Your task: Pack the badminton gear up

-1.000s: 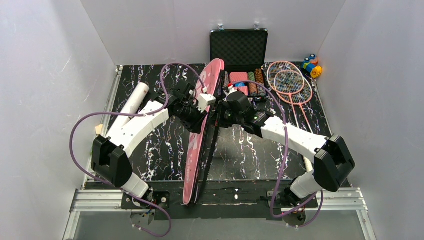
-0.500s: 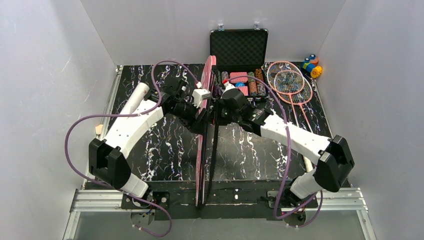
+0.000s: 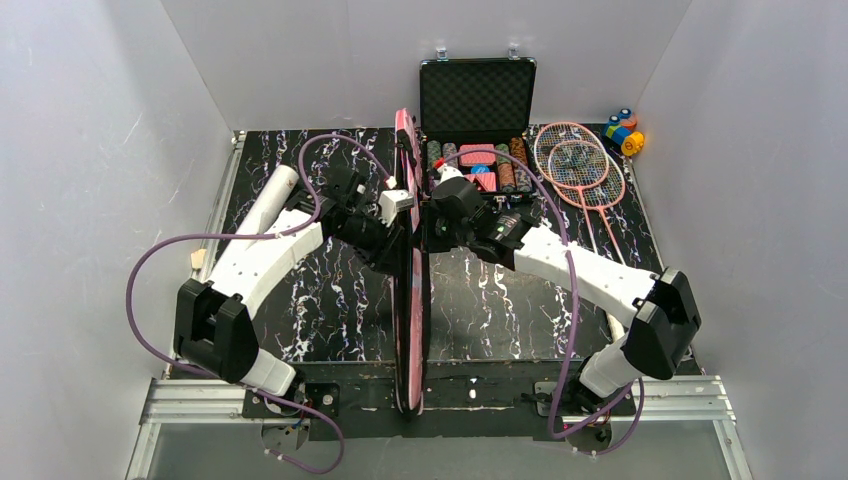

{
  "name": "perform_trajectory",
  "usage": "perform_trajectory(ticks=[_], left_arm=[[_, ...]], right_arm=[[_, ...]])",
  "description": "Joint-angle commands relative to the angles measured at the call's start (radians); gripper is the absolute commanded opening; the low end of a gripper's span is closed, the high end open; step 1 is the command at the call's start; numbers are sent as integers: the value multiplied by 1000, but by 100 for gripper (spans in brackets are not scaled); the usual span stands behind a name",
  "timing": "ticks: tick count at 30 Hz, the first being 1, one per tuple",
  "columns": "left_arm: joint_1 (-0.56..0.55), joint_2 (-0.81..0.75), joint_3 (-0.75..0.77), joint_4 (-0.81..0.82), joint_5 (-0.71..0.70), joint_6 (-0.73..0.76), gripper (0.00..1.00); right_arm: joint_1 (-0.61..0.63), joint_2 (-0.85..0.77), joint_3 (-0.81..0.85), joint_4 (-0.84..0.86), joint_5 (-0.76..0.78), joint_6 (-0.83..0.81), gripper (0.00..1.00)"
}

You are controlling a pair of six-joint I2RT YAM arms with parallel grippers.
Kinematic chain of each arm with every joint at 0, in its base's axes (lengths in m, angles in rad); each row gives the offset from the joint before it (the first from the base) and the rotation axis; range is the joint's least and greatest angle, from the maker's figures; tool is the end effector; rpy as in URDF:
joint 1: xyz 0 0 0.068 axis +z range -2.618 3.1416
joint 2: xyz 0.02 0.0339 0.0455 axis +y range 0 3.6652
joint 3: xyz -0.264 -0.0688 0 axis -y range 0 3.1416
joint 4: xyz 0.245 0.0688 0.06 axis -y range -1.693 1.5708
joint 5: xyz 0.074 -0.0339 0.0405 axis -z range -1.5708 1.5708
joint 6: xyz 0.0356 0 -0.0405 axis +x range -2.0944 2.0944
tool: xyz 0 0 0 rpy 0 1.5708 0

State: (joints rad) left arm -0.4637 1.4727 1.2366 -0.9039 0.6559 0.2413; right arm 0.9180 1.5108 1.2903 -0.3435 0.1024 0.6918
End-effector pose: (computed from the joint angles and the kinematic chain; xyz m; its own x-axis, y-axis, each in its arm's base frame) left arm 0.2488 -0.1487 0.2844 -0.6500 0.5368 -0.5379 0.7596 0.4806 -0.4383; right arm 0.2148 0.2749 0.3235 -0.7207 0.1022 -0.6857 -0.3610 0.7891 0.4970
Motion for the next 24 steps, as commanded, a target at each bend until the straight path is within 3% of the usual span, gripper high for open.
perform_trajectory(ticks=[1,3,6,11,17,24], left_arm=[[27,-54,-29,52,-47,10,32],[27,-56,-43,70,-93,9,25],[30,-55,-54,104,-172,-8,26],[33,-52,-45,142,-227,-61,56],[34,-68,-38,181,-294,-126,80],[34,-17,-19,221,-292,-161,79]], right_arm=[[7,-7,33,34,21,1,1],[7,-12,26,36,23,3,1],[7,-23,13,37,24,7,1],[7,-38,-10,42,23,11,1],[7,-42,-19,47,18,14,1],[7,-47,-21,52,6,20,1]])
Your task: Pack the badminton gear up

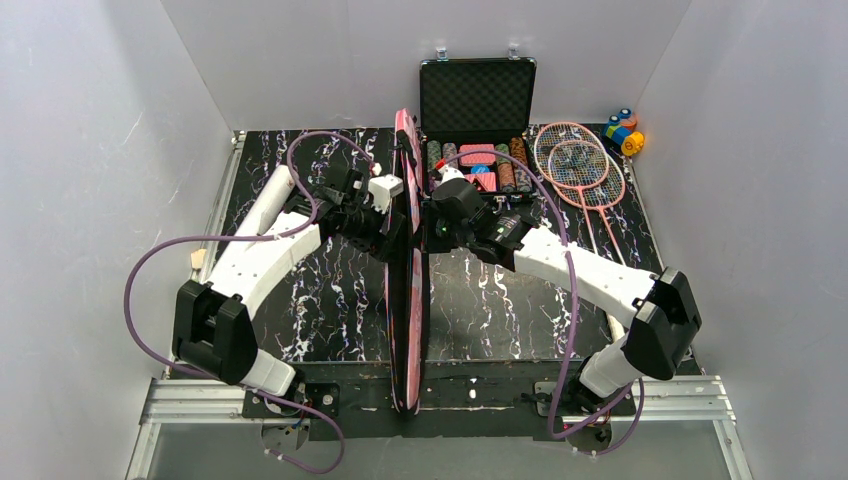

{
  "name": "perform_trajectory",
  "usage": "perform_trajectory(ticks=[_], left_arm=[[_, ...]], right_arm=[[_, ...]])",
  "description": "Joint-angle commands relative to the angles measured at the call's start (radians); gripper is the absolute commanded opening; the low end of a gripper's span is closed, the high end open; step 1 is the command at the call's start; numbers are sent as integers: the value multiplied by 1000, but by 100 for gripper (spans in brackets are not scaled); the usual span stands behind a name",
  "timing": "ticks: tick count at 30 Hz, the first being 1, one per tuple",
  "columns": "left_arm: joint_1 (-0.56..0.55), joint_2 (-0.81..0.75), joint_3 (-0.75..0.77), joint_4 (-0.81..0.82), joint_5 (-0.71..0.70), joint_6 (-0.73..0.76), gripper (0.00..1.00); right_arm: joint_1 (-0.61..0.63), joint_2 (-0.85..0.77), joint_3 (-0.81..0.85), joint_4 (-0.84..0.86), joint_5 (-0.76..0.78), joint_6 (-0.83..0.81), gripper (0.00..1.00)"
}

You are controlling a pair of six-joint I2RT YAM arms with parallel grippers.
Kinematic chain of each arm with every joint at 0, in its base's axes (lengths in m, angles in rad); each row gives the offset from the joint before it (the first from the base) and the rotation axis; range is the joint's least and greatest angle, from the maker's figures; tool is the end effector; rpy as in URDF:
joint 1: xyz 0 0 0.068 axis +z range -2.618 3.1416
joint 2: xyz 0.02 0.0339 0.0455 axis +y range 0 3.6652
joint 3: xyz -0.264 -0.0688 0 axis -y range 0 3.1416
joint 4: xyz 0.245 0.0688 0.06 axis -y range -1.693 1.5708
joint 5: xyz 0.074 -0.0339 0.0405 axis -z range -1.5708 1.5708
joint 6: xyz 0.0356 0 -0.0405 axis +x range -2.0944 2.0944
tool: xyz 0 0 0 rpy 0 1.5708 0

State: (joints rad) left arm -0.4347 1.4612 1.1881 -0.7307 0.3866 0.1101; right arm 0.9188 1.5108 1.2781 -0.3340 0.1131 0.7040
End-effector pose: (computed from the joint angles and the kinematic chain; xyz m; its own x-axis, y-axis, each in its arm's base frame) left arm 0.2671 -0.1388 0.2774 -0.6974 0.4360 -0.5688 0.6543 0.7112 -0.2571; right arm 0.2148 0.2747 0.3202 -0.7221 0.1139 -0.6823 -0.3471 0.7935 0.4999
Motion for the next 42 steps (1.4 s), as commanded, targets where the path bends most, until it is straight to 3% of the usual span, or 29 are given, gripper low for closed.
perform_trajectory(ticks=[1,3,8,9,13,20,24,28,29,32,35,39,42], left_arm=[[7,10,39,51,-26,-31,75],[16,45,73,48,-8,-32,61],[27,102,151,10,35,-36,5],[26,104,162,4,36,-36,0],[31,77,199,-27,16,-36,0],[31,54,331,-181,-160,4,0],[22,67,335,-217,-253,15,0],[9,88,304,-217,-249,-1,0],[7,93,299,-213,-234,-6,0],[-5,127,309,-210,-211,-14,0],[-11,184,369,-241,-179,-32,0],[-24,237,425,-259,-146,-65,0],[-36,270,438,-263,-154,-97,0]], right_arm=[[6,-49,-12,43,-6,9,1],[6,-57,-19,42,-4,9,1],[6,-75,-39,42,11,11,1],[5,-76,-42,41,15,14,1],[1,-78,-33,13,34,20,1],[-94,-137,-138,-9,3,82,1],[-162,-183,-231,-1,-31,111,1],[-204,-212,-292,4,-84,120,1],[-207,-218,-298,2,-94,114,7],[-212,-246,-290,2,-105,80,41],[-252,-280,-252,-26,-101,46,60],[-395,-296,-164,-116,-139,9,74],[-523,-268,-64,-250,6,-33,76]])
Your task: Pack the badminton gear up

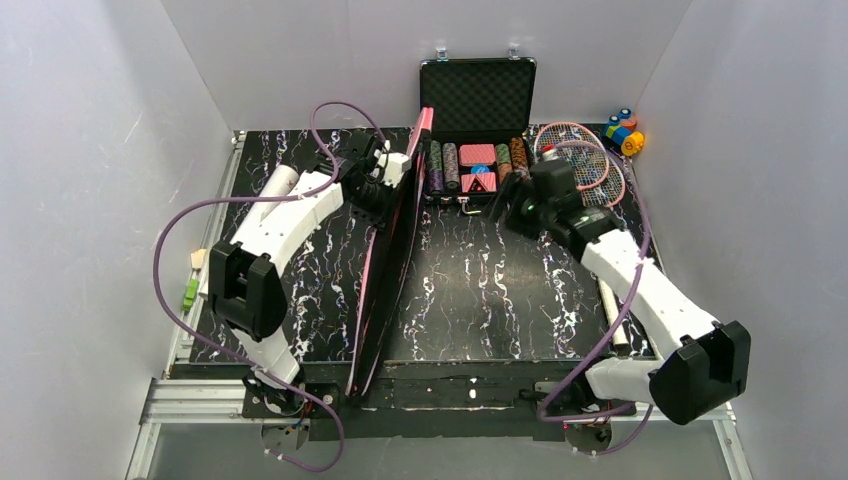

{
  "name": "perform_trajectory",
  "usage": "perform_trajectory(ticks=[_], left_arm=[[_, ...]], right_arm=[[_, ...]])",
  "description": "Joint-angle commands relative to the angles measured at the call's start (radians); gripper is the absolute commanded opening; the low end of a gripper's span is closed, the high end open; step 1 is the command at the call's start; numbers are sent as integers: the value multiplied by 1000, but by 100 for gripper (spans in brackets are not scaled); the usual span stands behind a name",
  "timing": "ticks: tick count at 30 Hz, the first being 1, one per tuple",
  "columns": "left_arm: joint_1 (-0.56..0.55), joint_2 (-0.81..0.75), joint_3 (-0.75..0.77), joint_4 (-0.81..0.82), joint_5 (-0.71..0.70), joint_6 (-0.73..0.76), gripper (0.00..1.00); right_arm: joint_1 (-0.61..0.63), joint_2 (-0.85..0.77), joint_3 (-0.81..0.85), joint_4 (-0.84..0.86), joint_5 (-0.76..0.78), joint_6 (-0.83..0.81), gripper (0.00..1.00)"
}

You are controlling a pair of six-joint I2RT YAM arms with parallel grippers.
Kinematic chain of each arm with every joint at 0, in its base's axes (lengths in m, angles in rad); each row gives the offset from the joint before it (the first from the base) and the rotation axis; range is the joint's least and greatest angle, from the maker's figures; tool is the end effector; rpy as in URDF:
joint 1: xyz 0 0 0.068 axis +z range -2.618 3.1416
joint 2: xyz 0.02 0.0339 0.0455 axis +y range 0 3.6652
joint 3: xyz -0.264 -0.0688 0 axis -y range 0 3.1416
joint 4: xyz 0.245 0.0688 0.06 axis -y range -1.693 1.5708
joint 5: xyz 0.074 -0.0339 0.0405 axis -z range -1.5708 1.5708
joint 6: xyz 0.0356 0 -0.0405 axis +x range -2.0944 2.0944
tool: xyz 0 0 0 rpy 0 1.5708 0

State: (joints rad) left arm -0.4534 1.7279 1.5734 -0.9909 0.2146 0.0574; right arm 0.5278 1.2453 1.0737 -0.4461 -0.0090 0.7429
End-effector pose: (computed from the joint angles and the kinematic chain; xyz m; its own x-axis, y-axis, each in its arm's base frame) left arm 0.3181 -0.1634 0.2967 -0.7884 0.4465 -0.4231 0.5531 0.8156 -0.1700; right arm 0.2388 0.1396 0.3174 -0.7135 0.3670 -0.5969 -0.0371 0.8308 0.5553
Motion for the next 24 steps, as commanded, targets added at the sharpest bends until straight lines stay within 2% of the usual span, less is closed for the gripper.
perform_trajectory(ticks=[1,5,9,16,24], left_arm=[[-23,10,55,-2,11,-49,0],[-69,22,46,17,-62,-83,0],[-134,70,63,16,-124,-84,0],[-156,100,93,-6,-149,-72,0],[-156,69,78,-6,-158,-63,0]], right_arm=[[-170,17,171,-172,181,-96,77],[-353,162,297,-313,358,-132,77],[-462,302,325,-316,416,-155,75],[-576,536,363,-328,439,-197,71],[-614,673,430,-321,429,-219,73]])
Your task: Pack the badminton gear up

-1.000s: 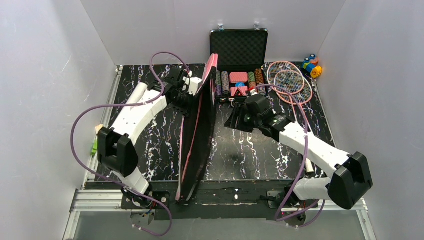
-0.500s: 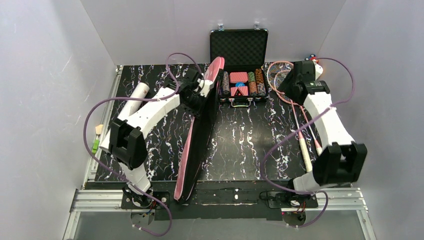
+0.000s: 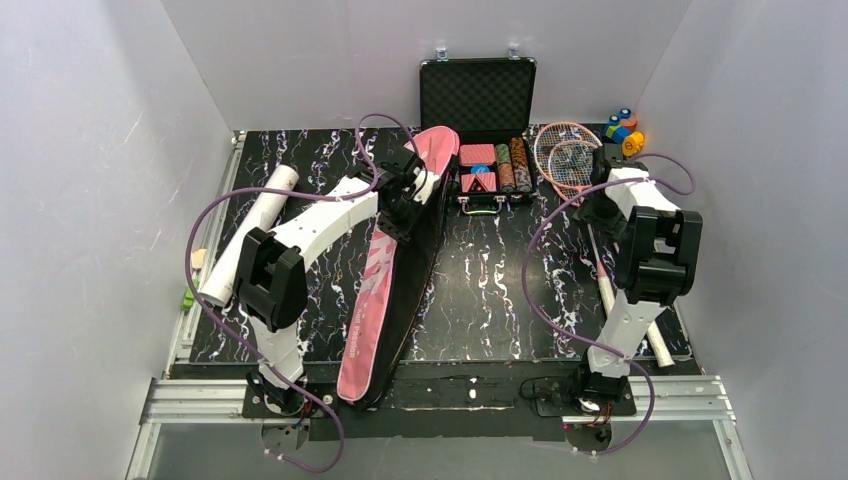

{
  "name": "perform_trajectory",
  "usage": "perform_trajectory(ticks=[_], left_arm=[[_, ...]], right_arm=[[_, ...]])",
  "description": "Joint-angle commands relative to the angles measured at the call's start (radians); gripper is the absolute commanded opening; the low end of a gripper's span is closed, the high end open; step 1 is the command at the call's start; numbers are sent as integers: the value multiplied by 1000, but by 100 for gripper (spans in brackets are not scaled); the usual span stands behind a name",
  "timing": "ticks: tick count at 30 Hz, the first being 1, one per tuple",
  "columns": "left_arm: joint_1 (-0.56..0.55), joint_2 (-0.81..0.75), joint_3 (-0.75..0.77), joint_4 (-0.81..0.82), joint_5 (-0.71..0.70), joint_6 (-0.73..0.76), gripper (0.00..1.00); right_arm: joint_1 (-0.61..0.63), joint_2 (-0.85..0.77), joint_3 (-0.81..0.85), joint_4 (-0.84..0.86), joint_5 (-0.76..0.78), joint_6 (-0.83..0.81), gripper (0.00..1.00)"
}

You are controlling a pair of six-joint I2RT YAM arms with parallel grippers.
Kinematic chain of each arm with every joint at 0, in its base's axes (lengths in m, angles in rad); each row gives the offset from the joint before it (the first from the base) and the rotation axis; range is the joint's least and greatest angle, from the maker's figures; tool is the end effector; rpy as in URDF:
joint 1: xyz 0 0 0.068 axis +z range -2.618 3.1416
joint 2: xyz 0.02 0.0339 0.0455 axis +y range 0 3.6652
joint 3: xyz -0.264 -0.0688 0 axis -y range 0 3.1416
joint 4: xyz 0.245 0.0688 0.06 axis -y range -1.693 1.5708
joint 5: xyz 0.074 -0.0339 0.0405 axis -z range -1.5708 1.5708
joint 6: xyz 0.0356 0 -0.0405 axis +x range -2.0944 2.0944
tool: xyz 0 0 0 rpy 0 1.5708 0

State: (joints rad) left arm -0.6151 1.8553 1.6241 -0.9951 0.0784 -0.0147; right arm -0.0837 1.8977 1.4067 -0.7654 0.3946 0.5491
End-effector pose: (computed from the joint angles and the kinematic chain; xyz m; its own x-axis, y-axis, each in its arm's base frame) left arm 0.3114 -0.2235 0.2661 -0.7774 0.5313 -0.3366 0.5855 0.8068 -0.0787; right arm 0.3797 -0.0456 0.1993 -0.7062 0.5428 -0.4546 0.6615 0.7347 -0.1505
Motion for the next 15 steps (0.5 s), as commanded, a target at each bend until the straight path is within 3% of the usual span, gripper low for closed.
perform_trajectory(ticks=[1,15], left_arm=[[6,-56,32,-6,-21,10,0],[5,-68,49,-23,-32,42,0]], right_arm=[[-5,35,117,-9,25,-27,73],[-28,163,195,-14,-26,-24,60]])
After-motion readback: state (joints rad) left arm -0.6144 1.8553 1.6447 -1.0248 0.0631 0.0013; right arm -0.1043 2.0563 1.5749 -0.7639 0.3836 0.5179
